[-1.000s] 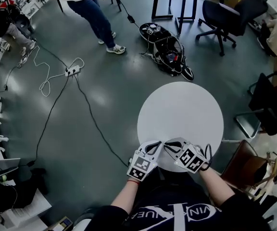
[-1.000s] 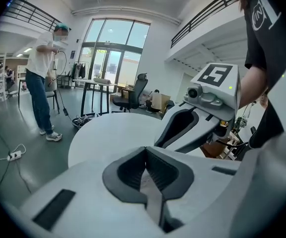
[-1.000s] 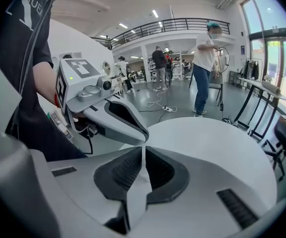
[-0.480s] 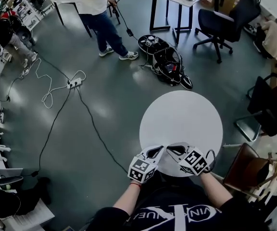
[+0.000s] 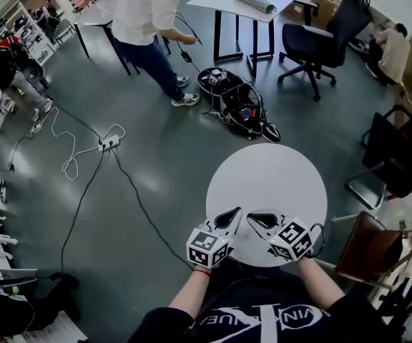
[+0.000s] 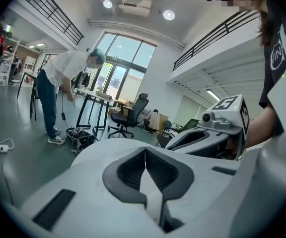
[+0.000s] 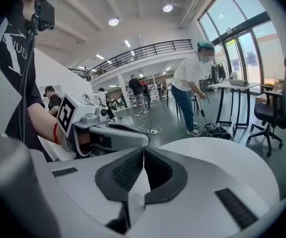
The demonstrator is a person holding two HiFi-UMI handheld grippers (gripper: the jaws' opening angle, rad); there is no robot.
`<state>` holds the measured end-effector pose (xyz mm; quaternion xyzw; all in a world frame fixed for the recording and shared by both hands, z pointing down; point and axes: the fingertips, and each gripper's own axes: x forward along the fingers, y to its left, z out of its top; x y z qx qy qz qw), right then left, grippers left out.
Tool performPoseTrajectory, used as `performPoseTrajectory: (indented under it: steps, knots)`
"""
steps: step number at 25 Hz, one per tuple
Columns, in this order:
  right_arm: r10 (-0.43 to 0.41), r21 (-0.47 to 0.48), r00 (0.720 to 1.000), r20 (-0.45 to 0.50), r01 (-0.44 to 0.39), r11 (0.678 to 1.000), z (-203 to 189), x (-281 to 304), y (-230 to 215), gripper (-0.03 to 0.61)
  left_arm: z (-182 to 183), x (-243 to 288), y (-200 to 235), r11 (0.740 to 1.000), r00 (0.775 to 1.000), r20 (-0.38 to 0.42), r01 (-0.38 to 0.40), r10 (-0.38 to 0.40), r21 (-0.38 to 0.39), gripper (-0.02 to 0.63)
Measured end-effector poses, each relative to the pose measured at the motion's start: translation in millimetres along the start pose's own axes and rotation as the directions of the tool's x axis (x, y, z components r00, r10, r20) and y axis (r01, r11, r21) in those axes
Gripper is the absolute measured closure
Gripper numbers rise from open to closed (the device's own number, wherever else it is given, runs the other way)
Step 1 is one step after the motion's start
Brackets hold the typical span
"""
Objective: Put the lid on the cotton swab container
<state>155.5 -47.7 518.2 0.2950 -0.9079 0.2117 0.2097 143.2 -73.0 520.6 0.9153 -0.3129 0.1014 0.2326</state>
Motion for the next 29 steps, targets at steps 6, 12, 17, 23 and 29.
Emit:
performPoseTrajectory:
  steps: [6, 12, 17, 23, 29]
  knots:
    - [-0.038, 0.024, 0.997, 0.06, 0.036, 0.999, 22, -14, -5, 0.571, 25, 2, -5, 1.0, 0.999, 0.04, 0.02, -0.02, 0.006, 0.604]
    - [-0.062, 0.017, 0.993, 0.101, 0.06, 0.998, 39, -25, -7, 0.571, 40, 6, -12, 0.999, 0.997, 0.063, 0.044, -0.046, 0.023, 0.604]
    - [-0.072, 0.004, 0.99, 0.12, 0.072, 0.997, 49, -32, -8, 0.571, 52, 7, -18, 0.997, 0.995, 0.078, 0.062, -0.065, 0.04, 0.604]
    - [-0.077, -0.008, 0.989, 0.129, 0.079, 0.997, 54, -34, -12, 0.571, 58, 10, -19, 0.996, 0.993, 0.083, 0.075, -0.079, 0.053, 0.604]
    - [-0.082, -0.01, 0.987, 0.136, 0.084, 0.996, 58, -35, -17, 0.571, 57, 15, -19, 0.995, 0.994, 0.075, 0.076, -0.081, 0.06, 0.604]
